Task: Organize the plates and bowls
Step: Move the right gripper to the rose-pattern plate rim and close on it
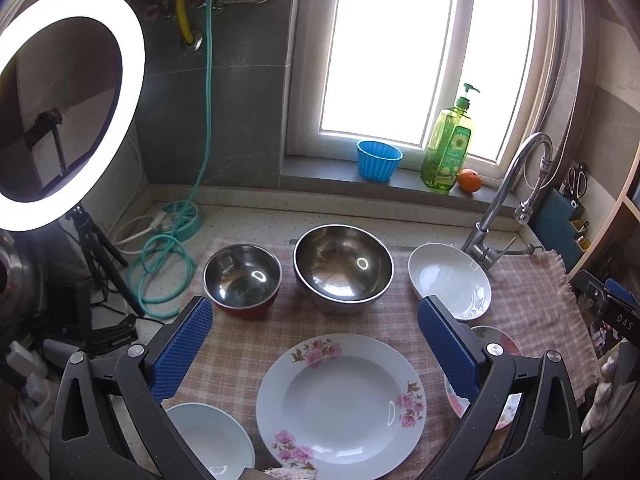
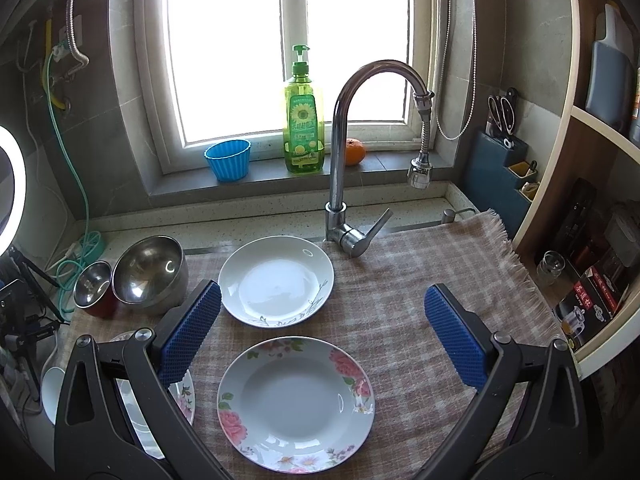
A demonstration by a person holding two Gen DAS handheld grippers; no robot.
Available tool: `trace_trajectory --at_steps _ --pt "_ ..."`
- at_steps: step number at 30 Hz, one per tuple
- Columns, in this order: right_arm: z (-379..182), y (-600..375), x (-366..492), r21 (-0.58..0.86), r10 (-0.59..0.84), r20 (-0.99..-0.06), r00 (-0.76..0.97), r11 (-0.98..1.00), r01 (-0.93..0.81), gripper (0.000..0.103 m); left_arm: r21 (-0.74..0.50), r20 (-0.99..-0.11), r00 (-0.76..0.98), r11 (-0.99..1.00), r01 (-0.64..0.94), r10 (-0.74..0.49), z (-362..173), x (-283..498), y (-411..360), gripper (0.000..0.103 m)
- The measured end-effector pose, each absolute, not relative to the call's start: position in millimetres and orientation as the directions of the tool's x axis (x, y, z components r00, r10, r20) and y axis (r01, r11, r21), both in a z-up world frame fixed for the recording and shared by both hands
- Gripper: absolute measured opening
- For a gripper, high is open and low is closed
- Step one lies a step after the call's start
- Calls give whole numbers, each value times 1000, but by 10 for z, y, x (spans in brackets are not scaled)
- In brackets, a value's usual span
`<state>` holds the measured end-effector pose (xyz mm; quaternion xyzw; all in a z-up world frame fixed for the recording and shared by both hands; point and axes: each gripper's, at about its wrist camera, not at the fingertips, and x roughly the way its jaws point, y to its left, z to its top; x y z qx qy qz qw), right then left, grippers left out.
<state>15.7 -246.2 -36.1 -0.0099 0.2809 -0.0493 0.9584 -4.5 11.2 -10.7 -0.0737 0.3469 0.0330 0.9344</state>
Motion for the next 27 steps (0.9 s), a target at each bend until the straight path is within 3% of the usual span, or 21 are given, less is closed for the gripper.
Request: trace_trajectory --at_steps 10,16,21,25,27 --pt "-529 -2352 273 31 51 -627 778 999 -41 103 -144 -756 654 981 -133 -22 -449 -55 512 102" --pt "-818 -2242 280 81 120 -702 702 993 -89 103 -174 -795 602 979 -104 -77 -600 -33 604 87" --pt "-1040 -2081 252 132 195 -753 628 980 -146 86 -220 -825 548 971 -89 -136 -749 65 672 79" --pt "-1260 -1937 234 195 267 -797 542 963 -188 69 -254 -851 489 965 -68 -190 -896 122 702 63" --pt "-1372 -1880 229 224 293 -814 502 955 -194 63 -273 -859 466 960 -62 -214 -949 150 726 62"
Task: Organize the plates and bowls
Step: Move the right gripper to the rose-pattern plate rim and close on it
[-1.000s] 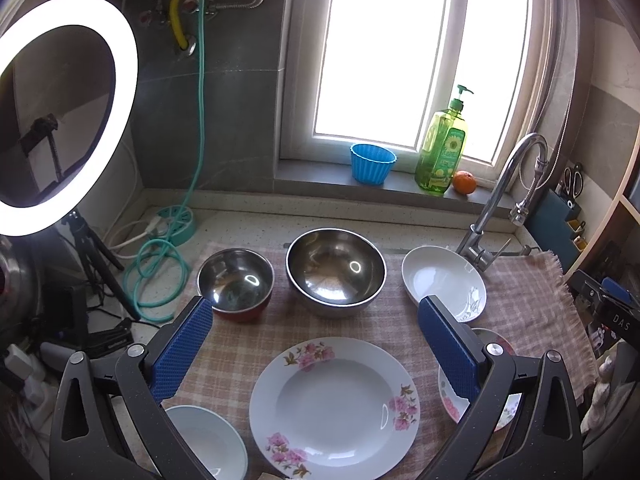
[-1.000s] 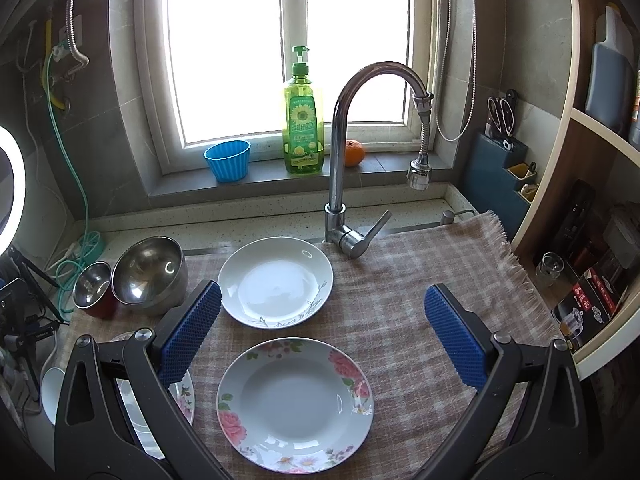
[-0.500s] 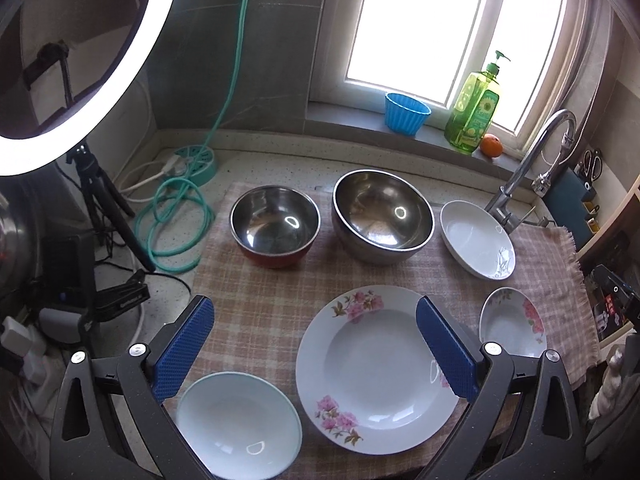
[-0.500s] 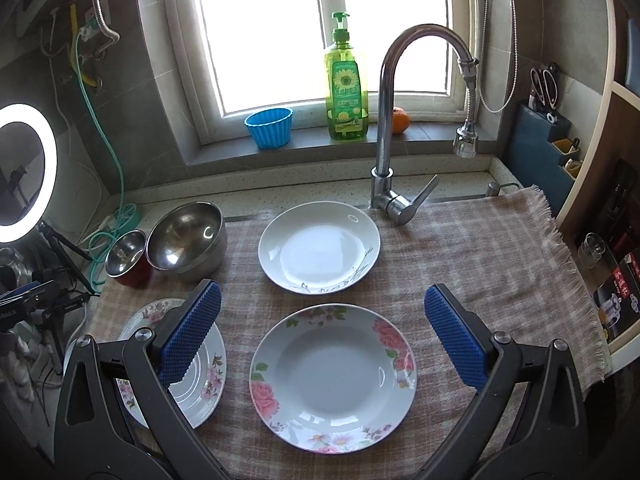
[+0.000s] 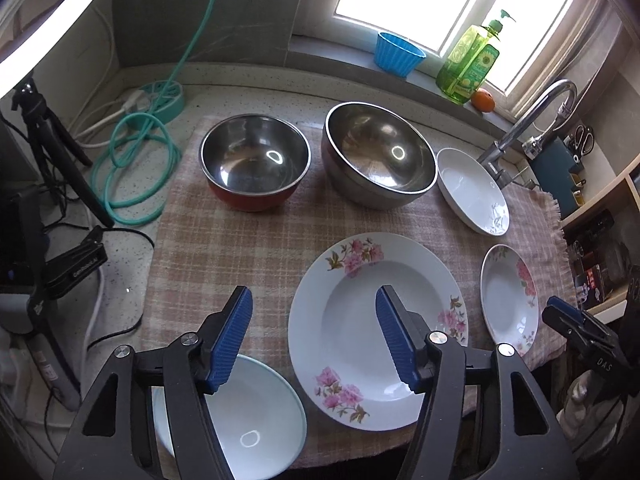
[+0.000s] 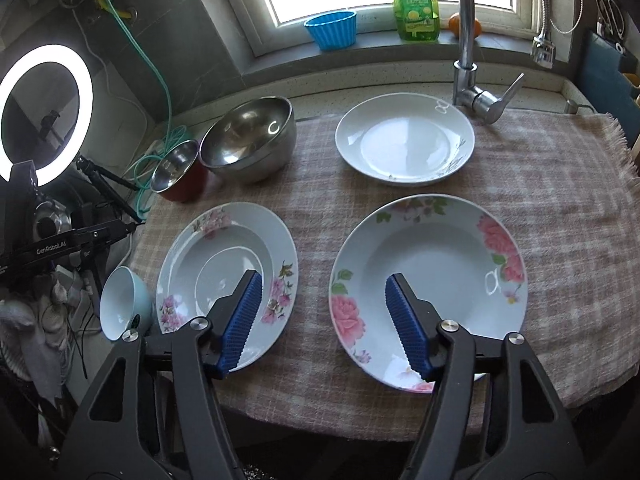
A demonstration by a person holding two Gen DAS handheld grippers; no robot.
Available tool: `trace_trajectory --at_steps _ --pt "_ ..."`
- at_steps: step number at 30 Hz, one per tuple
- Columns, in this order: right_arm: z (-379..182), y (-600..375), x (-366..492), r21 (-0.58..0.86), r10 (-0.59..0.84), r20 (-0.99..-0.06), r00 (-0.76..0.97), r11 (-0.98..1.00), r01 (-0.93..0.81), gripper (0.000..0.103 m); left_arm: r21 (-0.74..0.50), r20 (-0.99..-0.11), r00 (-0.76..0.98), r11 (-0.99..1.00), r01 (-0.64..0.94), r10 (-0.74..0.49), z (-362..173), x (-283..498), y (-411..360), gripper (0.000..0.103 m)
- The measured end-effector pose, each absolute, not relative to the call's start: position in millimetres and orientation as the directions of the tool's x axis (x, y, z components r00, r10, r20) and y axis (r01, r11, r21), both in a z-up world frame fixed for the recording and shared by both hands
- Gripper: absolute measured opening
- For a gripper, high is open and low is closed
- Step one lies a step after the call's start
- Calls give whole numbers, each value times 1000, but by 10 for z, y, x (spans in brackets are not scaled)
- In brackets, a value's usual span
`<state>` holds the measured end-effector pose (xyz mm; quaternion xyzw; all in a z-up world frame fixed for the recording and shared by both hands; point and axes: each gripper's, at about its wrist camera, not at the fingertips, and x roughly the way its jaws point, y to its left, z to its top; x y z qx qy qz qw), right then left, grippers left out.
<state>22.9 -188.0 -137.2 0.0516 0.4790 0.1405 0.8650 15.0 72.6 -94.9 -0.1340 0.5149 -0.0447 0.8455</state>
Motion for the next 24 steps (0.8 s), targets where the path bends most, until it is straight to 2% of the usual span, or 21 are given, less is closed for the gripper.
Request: trace_trajectory --at_steps 3,7,9,24 --pt "-1547 -1815 218 271 331 -831 448 943 -193 61 -304 -867 427 952 -43 -258 -1011 210 762 61" --pt "-1785 -1775 233 363 397 -842 366 918 -161 58 -288 -889 379 957 -29 -256 -1141 341 797 46" --pt "-1882 -1757 227 386 413 -846 336 911 -146 51 -318 -894 343 947 -36 -288 -1227 408 829 41" --pt "-2251 -1620 289 447 456 -857 241 890 -94 42 -346 -912 241 938 -18 -331 -1519 674 811 37"
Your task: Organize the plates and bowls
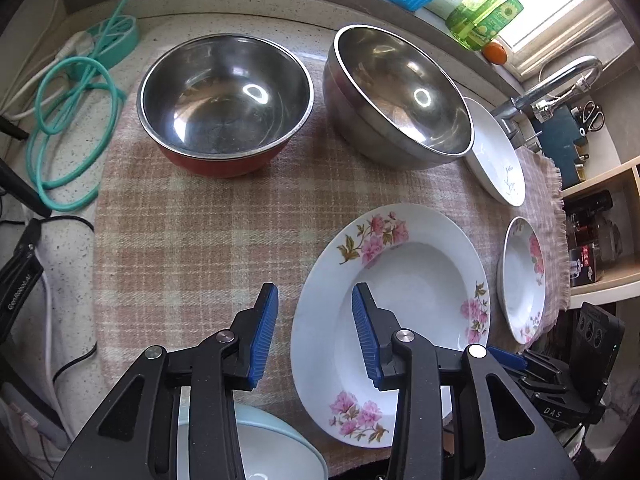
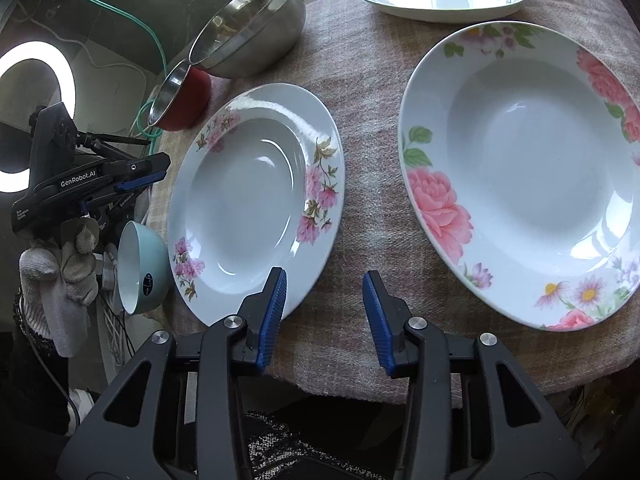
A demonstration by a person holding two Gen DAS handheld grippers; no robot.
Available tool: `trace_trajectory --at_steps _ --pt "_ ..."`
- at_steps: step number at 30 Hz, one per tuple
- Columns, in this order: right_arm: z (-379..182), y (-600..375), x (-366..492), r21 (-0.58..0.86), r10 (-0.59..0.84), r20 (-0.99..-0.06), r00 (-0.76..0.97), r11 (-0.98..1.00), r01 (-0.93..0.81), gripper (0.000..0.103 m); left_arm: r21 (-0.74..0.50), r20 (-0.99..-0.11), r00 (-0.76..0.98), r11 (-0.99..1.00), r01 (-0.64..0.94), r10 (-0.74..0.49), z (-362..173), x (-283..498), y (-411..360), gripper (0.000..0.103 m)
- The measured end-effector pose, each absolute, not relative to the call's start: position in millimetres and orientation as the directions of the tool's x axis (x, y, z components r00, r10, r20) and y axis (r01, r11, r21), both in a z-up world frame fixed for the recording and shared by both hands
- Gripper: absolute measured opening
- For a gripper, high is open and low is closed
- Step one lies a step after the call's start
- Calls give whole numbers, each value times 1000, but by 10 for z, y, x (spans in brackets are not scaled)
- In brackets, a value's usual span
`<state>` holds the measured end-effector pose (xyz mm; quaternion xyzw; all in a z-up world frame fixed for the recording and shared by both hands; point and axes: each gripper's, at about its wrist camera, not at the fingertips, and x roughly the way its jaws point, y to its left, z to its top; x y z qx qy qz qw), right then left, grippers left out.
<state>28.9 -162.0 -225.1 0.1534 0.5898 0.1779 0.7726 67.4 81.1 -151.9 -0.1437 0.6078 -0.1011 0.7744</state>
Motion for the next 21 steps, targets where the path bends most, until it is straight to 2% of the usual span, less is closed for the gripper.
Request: trace_trajectory --at_steps 4,6,8,14,21 --pt "-2288 -1627 315 457 464 -856 227 885 -87 38 -366 -911 217 930 -28 -352 -1585 710 828 29" --pt "-2294 -1599 337 455 463 -858 224 886 -90 35 -373 -911 206 927 -35 -358 -1617 722 837 27" --pt "-2295 -1567 357 451 461 -860 219 887 -97 30 -379 -910 196 924 -42 -365 -1649 736 842 22" --pt "-2275 -1506 379 454 468 -857 217 884 -115 19 -395 -908 172 918 -46 -382 -1718 775 835 18" --pt "-2266 -1486 359 430 448 -867 218 894 -125 19 -354 -922 172 935 -9 -348 -1685 779 748 18"
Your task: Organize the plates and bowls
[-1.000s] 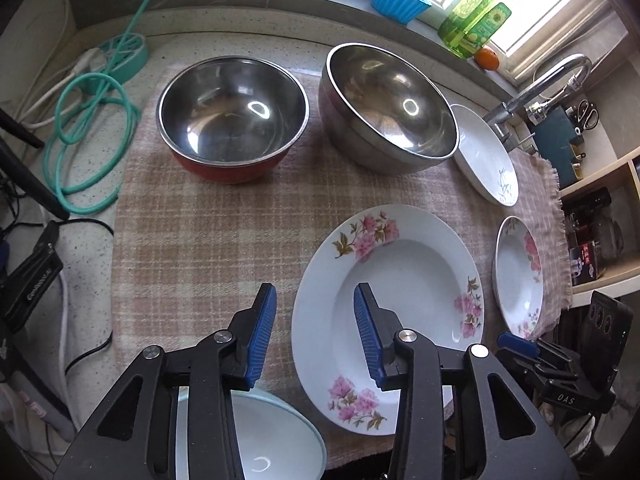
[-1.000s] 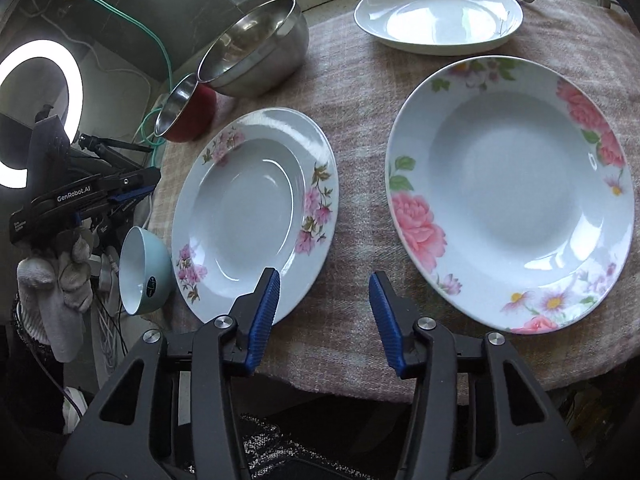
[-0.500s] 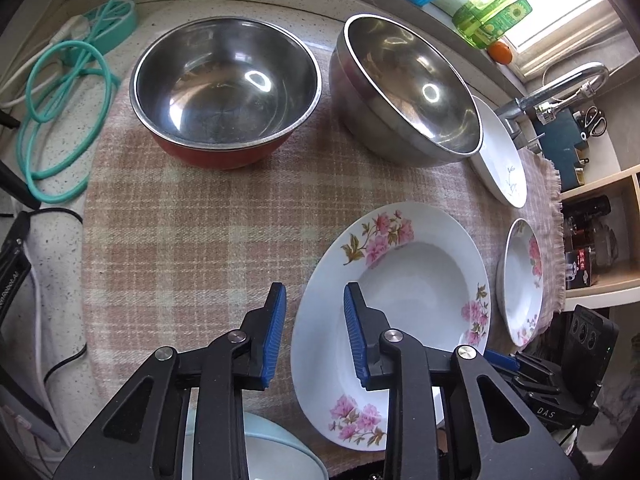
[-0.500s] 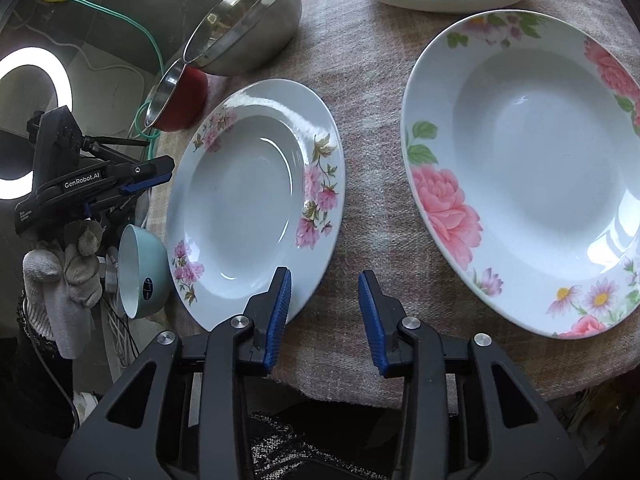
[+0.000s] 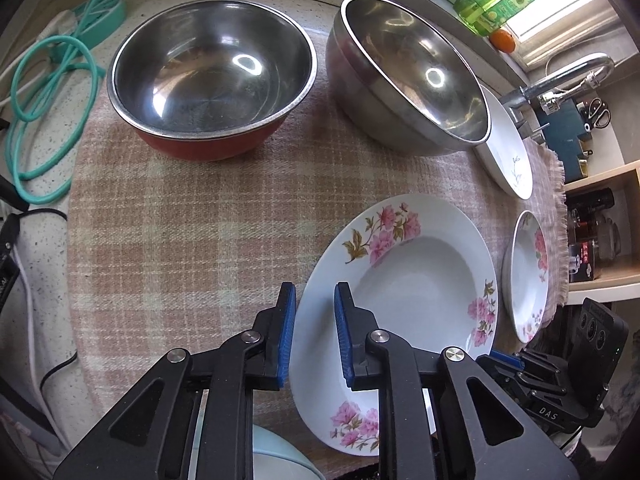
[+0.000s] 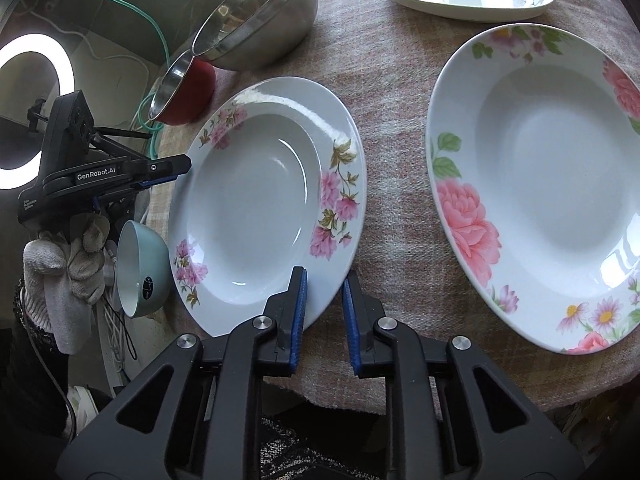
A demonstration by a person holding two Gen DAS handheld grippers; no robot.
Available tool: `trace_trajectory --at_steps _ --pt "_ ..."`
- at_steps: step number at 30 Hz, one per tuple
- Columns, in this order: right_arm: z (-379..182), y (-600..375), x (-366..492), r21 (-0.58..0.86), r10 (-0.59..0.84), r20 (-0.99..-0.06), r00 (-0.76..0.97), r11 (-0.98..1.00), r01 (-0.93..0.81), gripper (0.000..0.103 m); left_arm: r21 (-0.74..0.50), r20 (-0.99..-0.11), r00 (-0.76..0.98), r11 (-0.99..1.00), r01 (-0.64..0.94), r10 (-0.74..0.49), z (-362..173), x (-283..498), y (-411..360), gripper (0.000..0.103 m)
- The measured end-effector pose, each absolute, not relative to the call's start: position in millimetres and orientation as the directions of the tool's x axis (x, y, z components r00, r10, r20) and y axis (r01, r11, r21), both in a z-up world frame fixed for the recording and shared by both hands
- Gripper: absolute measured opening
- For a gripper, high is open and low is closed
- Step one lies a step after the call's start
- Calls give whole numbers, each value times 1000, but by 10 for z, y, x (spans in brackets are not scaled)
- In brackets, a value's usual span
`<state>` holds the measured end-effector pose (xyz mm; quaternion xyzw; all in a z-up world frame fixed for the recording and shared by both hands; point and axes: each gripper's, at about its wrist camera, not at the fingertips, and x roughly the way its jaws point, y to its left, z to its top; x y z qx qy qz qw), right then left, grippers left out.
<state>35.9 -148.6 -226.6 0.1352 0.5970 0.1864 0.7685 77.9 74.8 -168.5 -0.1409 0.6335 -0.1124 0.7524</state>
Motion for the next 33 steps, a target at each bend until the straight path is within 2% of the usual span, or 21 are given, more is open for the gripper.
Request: trace_trajectory --at_steps 33 --pt "-2285 -1719 179 409 431 -885 177 901 -146 19 -314 -936 153 948 45 -317 -1685 669 387 18"
